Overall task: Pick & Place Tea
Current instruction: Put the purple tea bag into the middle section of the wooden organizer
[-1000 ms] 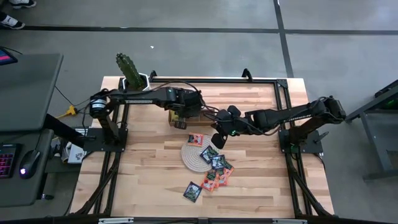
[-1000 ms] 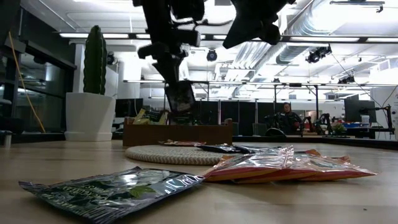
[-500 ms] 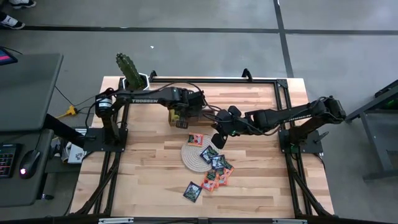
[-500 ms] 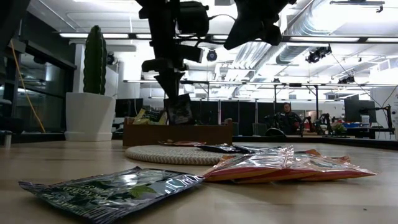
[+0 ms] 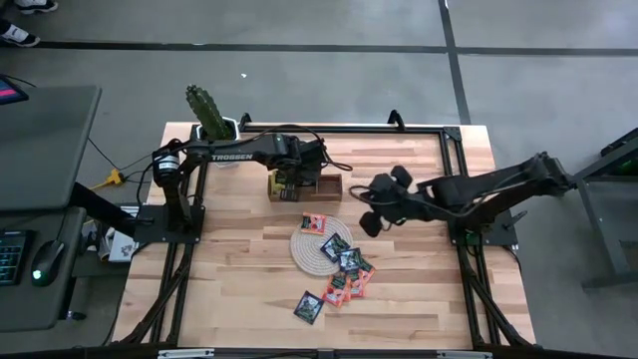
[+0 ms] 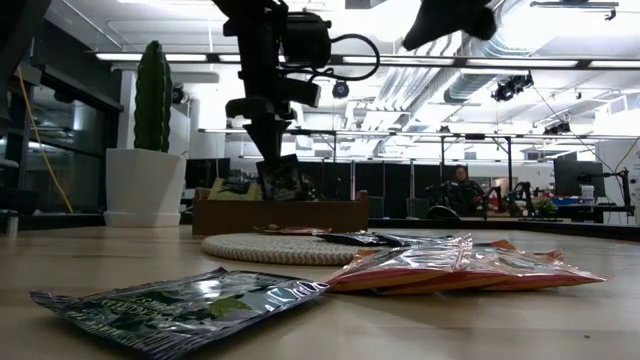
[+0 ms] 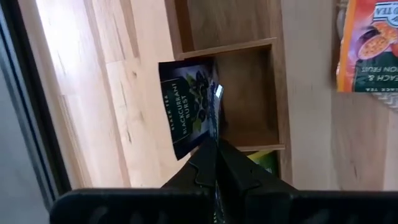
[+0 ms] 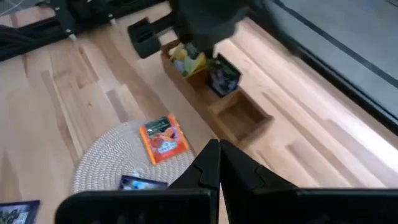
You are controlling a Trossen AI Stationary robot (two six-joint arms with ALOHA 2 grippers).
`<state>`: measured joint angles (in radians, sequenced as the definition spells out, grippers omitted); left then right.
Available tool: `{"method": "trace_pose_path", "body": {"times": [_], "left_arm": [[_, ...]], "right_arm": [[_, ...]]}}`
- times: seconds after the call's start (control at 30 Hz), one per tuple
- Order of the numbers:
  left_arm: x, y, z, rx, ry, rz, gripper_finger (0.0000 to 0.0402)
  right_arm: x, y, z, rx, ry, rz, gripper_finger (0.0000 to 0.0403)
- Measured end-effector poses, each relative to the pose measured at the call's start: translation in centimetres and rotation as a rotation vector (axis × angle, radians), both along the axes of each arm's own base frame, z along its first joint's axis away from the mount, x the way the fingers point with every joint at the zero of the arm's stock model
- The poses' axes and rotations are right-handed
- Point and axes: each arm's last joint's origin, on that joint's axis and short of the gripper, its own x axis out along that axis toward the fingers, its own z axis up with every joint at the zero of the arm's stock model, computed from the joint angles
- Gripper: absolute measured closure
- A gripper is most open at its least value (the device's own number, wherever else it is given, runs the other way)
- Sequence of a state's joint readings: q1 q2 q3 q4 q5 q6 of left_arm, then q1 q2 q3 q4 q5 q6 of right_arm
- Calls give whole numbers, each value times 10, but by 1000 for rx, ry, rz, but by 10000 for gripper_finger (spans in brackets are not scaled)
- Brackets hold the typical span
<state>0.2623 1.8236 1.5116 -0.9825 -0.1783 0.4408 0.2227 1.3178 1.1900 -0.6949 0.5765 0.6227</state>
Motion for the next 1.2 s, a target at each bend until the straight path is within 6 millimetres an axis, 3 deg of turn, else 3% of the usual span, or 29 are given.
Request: {"method": "trace_pose_path", "body": {"times": [0.23,0.43,0.63,0.87,1.0,1.2], "left_arm": [[0,0,0,-9,-5,-5,401],[2,0,-1,-28,-12,-16,401],[7,2,-20,-79,33,-19,401],[10,4,-20,-43,22,1,398],[10,4,-20,-33,24,-16,372],[10,4,-20,-29,29,-26,285]], "right_arm": [[-19,-1,14,-2,-38,-28,403],[-19,-1,14,-6,-41,-33,403],[-19,-1,14,-4,-41,-32,403],[-20,2,14,-4,-43,-22,402],[-20,3,14,-3,-43,-18,403],[-20,3,14,-4,-39,-18,402]]}}
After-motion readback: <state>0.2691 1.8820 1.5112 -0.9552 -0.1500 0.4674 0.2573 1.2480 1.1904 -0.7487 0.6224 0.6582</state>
